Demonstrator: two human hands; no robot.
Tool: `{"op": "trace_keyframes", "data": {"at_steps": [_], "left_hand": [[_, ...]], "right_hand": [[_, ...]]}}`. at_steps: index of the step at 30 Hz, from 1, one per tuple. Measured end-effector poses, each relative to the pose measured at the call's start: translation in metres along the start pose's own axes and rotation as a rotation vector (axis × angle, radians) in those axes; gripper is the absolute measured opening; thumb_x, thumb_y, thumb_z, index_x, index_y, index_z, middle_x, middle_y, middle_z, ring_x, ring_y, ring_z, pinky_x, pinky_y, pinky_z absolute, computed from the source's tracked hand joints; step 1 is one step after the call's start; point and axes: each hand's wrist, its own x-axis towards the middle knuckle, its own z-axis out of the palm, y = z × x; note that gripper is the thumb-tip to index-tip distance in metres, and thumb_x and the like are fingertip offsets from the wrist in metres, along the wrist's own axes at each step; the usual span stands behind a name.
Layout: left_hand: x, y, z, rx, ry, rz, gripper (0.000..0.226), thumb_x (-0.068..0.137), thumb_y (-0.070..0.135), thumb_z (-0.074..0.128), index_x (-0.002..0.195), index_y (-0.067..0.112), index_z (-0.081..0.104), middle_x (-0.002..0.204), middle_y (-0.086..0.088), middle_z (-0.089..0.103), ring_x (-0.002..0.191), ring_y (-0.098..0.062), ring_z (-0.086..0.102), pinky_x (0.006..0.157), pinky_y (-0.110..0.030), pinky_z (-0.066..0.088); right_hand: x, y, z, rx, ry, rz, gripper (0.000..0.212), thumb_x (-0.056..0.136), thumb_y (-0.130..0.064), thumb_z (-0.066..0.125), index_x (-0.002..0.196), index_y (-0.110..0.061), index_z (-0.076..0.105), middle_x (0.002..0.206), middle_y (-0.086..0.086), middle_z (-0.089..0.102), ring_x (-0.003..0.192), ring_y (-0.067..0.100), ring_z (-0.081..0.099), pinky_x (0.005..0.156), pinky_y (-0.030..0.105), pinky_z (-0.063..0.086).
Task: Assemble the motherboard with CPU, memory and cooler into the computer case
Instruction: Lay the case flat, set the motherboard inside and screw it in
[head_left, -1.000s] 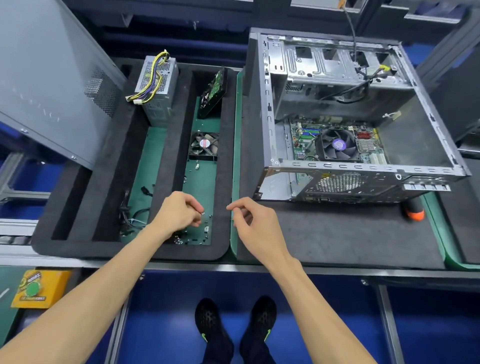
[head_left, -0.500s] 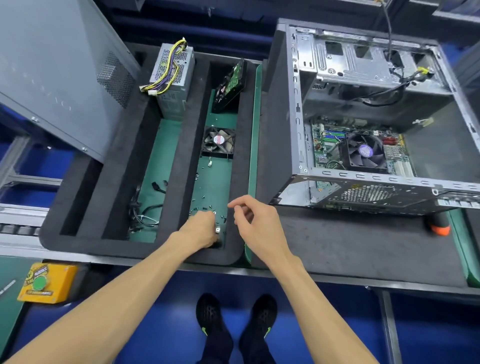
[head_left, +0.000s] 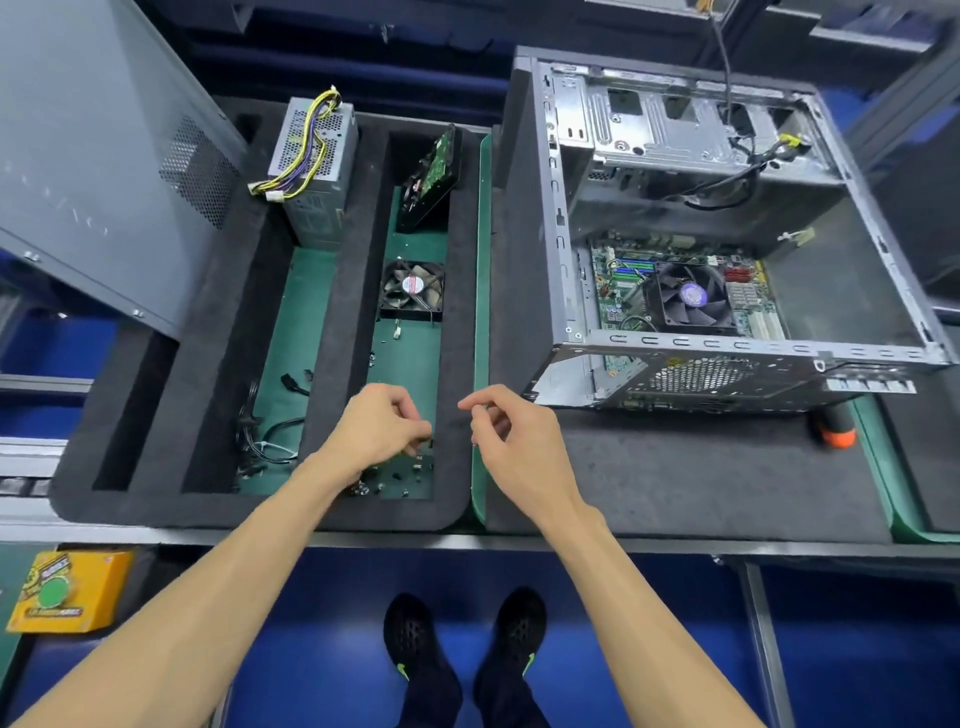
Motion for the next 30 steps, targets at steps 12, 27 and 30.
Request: {"op": "trace_keyframes", "data": {"at_steps": [12, 27, 30], "left_hand": [[-0.063, 0.084, 0.010, -0.502, -0.575, 0.020, 0.012, 0.079, 0.009, 0.081, 0.086, 0.000, 0.078, 0.085, -0.023, 0.072, 0.075, -0.025, 0.071, 0.067, -0.023, 0.058], [-0.091, 0.183, 0.154, -0.550, -0.624, 0.028, 0.012, 0.078, 0.004, 0.081, 0.087, -0.003, 0.077, 0.078, -0.020, 0.070, 0.073, -0.025, 0.069, 0.073, -0.027, 0.059], [-0.097, 0.203, 0.177, -0.580, -0.568, -0.014, 0.012, 0.076, -0.002, 0.080, 0.088, -0.003, 0.078, 0.085, -0.024, 0.072, 0.077, -0.030, 0.072, 0.074, -0.029, 0.060]], "right_hand": [[-0.037, 0.003, -0.057, -0.037, 0.175, -0.061, 0.017, 0.091, -0.036, 0.049, 0.093, -0.033, 0.066, 0.070, -0.007, 0.066, 0.067, 0.016, 0.061, 0.060, 0.025, 0.049], [-0.081, 0.116, -0.256, -0.236, 0.727, 0.261, 0.024, 0.090, -0.018, 0.061, 0.112, -0.023, 0.053, 0.107, 0.000, 0.057, 0.098, 0.021, 0.053, 0.082, 0.037, 0.046], [-0.070, 0.142, -0.284, -0.319, 0.618, 0.344, 0.050, 0.090, -0.021, 0.067, 0.135, -0.008, 0.047, 0.129, 0.014, 0.050, 0.119, 0.032, 0.044, 0.098, 0.046, 0.042]]}}
